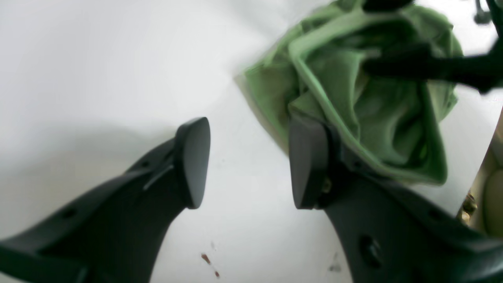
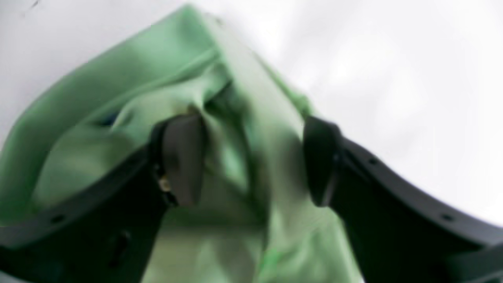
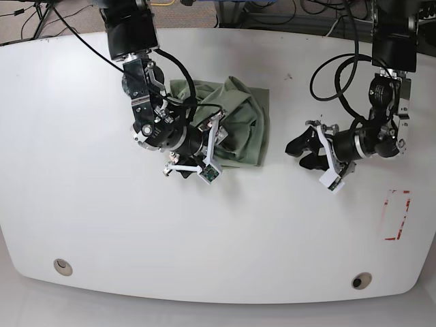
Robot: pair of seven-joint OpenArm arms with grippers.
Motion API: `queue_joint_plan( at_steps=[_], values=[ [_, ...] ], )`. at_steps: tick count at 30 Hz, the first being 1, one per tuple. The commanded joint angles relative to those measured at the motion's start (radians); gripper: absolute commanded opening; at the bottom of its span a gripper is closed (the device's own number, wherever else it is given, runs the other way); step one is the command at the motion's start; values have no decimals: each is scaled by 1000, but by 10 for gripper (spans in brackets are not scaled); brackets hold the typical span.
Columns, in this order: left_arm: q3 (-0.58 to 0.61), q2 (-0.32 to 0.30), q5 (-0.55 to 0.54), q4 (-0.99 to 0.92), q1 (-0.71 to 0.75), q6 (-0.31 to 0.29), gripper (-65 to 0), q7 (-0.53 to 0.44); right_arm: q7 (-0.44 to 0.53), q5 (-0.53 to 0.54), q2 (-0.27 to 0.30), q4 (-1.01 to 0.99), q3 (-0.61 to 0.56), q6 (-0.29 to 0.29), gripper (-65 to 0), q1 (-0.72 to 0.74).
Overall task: Layout the t-shirt on the table in an organized manner, then fold the t-shirt properly
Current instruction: 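Press and tuck the bunched shirt with the right gripper, then grasp the shirt with both grippers and flip it over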
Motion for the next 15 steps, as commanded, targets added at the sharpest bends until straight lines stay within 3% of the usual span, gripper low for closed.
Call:
queue_joint_plan(
  at_steps=[1,3,12,15],
  values=[
    [-8,-11,-18,17,-14,-6,-343,-19,61,19,-4,-37,4,3,-325,41],
    [-10,-11,-18,17,2,-6,-343,-19,82,19,-4,-67,6,3,-361,50],
    [-8,-11,-18,15,35,-6,-343,-19,96,19,-10,-86,7,-4,-636,67],
    [-7,-8,-18,20,47,-6,-343,-19,96,25,-13,-86,3,-6,-647,81]
  ],
)
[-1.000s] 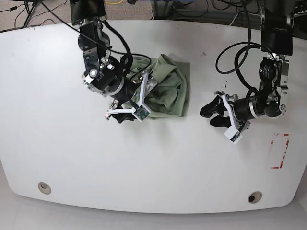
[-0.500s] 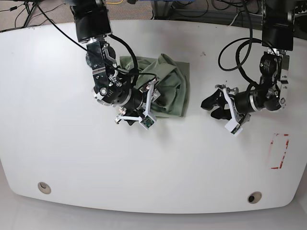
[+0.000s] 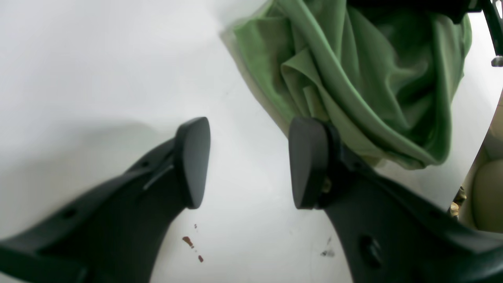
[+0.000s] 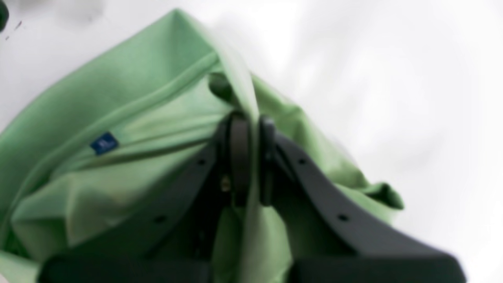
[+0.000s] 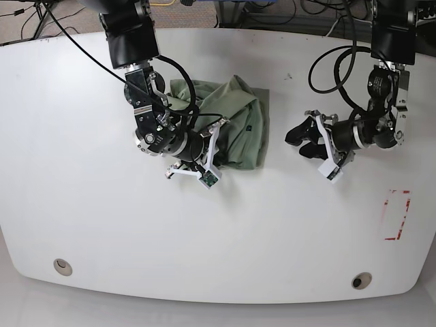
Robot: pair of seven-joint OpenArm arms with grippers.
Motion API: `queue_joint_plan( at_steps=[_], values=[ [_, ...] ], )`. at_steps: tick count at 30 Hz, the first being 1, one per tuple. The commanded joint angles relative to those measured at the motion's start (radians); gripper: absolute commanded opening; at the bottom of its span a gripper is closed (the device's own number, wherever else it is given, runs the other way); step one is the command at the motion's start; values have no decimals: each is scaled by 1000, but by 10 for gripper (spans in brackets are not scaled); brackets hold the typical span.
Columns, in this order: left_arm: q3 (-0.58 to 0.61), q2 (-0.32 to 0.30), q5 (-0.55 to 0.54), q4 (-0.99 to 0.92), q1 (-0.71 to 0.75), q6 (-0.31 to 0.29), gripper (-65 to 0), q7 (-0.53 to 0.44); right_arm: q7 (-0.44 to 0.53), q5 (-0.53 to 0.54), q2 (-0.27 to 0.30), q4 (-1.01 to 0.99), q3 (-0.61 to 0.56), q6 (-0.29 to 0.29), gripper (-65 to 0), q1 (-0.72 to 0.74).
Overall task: Layout the t-shirt on the table in an organized manner, then fold the t-shirt properly
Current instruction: 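Grasp the shirt with both grippers and flip it over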
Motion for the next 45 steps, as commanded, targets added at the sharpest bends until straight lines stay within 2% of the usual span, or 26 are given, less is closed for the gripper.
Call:
queue_joint_plan(
  at_steps=[1,3,7,15,19,30,37,45],
  values=[
    [-3,-9,-21,20,-4,-7,-343,-21,24,19,-10,20,-1,-3,-639,40],
    [-2,-7,-23,22,-1,-7,-343,-21,24,13,-42,20,2,-3,-618,41],
    [29,-6,-29,22,5,-7,-343,-21,24,12,-70,20,3,-4,-566,49],
    [96,16,-31,72,8,-7,-343,-21,22,13,-84,31,3,-4,-336,61],
    [144,16,-31,109,8,-7,-343,-21,21,12,-73,106,9,-4,-255,28],
    [225,47,-31,206,10,-7,-343,-21,9,21,8,338,169,5,-235,-118],
    [240,48,-31,246,22,-8,-343,-21,-57,21,56,349,227,6,-241,-137],
    [279,45,-31,310,23,-8,-343,-19,-60,21,63,346,235,6,-243,-175]
  ],
)
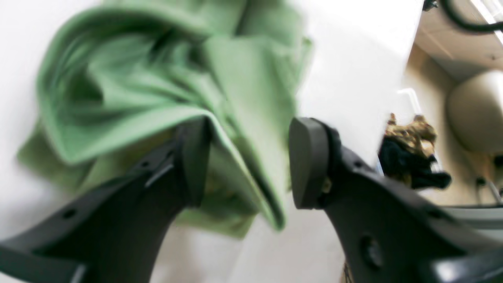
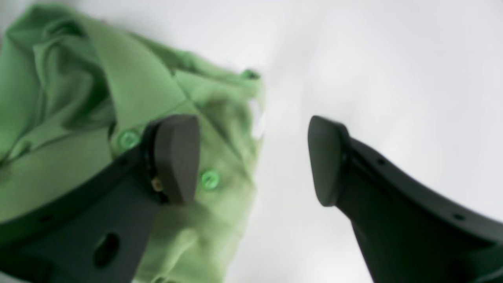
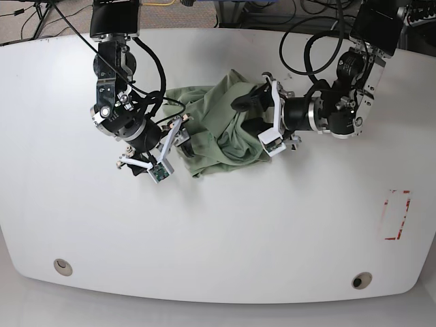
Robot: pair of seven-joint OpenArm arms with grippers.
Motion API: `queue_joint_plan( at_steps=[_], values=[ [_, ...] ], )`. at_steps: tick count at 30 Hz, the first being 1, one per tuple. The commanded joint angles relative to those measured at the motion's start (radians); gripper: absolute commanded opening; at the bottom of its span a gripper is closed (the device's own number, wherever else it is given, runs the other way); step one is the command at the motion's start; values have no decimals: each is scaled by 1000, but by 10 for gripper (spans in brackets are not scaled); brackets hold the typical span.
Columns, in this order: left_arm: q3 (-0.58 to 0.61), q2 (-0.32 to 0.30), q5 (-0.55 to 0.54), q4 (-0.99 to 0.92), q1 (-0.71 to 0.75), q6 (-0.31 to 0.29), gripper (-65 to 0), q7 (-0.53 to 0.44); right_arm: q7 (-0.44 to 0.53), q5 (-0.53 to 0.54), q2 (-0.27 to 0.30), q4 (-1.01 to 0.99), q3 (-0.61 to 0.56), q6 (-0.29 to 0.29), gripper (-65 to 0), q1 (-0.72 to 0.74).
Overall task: Layout the t-shirt on the table in an organized manner, then fold the t-shirt properly
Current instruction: 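Grasp the shirt with both grippers and flip it over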
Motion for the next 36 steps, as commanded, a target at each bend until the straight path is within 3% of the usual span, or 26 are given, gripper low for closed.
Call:
queue_joint_plan(
  at_steps=[1,5,11,17,23,36],
  values=[
    [-7,-9,-23,40,-14,-8,-343,-22,19,9,3,14,2,6,-243,10],
    [-22,-27,-24,70,-14,-8,-343,10,21,9,1,-15,2,6,-263,4],
    [-92,-58,-24,138,-9,-11,-344,93,33,9,-3,-87,2,6,-422,31],
    [-154,-112,-69,149,23,-24,-344,90,76,10,-3,-145,2,6,-541,57],
    [-102,-108,-79,144,37,-24,-344,90,88,10,-3,-190,2,6,-572,99],
    [30,73,82,24,62,-24,-344,88,88,10,-13,-233,-1,6,-572,175]
  ],
)
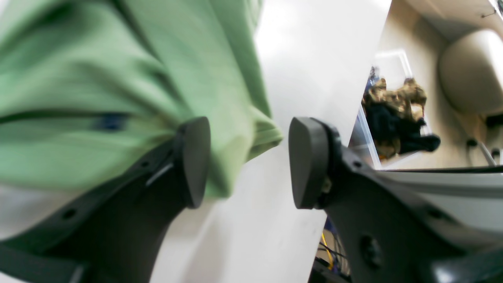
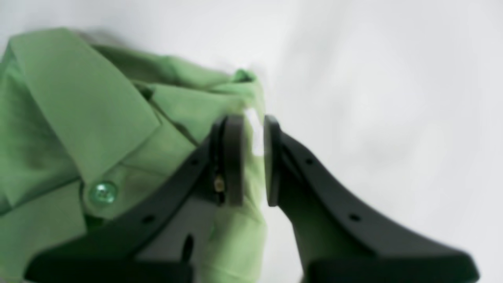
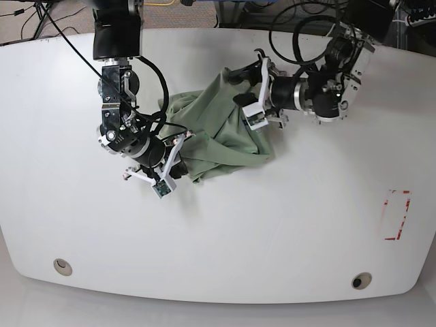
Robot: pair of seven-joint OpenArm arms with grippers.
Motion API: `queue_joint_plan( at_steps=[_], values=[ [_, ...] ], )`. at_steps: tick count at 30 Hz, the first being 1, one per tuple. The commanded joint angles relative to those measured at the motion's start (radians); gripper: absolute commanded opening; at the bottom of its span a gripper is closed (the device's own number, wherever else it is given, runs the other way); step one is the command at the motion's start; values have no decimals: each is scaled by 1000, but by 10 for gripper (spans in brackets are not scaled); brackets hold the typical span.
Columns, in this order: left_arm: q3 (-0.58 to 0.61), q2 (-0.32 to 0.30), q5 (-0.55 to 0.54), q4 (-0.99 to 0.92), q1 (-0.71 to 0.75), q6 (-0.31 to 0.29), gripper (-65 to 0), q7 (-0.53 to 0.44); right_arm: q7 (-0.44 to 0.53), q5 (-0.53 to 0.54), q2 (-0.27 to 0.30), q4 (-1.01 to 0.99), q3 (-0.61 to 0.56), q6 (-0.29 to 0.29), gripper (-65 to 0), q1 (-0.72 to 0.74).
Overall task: Layout the t-shirt on the table in an organized manner, then fold the t-shirt properly
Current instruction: 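Grasp the shirt with both grippers and flip it over, then spread the shirt flat with both grippers, collar side showing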
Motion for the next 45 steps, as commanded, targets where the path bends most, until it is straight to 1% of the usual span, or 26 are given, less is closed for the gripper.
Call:
queue_joint_plan(
  at_steps=[1,3,7,12,15,17,21,24,27,28,30,34,37,39,45],
  values=[
    [3,17,10,-4,-18,-2,-344,-18,25,10,-7,0,1,5,-572,30],
    [5,35,32,-21,-19,-2,-344,-18,32,8,-18,-33,1,5,-572,37],
    [8,46,42,-52,-27,-2,-344,-18,79,8,-26,-115,1,5,-574,58],
    [14,45,42,-93,-64,-2,-344,-18,170,2,-46,-209,1,5,-574,63],
    [11,26,42,-127,-78,-2,-344,-19,208,2,-44,-253,1,5,-575,61],
    [12,15,42,-157,-101,-2,-344,-19,220,2,-41,-272,2,5,-575,58],
    [17,6,70,-260,-163,-2,-344,-19,225,10,13,-276,4,5,-575,27],
    [20,17,133,-351,-213,-2,-344,-21,225,10,37,-257,5,5,-577,-8],
    [52,69,225,-447,-280,-2,-344,-50,226,10,63,-221,7,5,-577,-57],
    [83,84,268,-493,-309,-2,-344,-64,226,10,71,-207,10,5,-577,-80],
    [132,103,325,-559,-351,-2,-344,-85,225,10,74,-178,33,5,-577,-114],
    [226,146,409,-679,-418,-2,-344,-133,222,10,54,-102,94,5,-577,-197],
    [284,163,435,-739,-473,-2,-344,-161,220,10,39,-40,117,5,-577,-255],
    [310,160,434,-754,-501,-2,-344,-173,220,10,33,0,122,5,-577,-287],
    [322,157,432,-760,-579,-2,-344,-174,220,10,33,87,125,2,-577,-355]
  ],
)
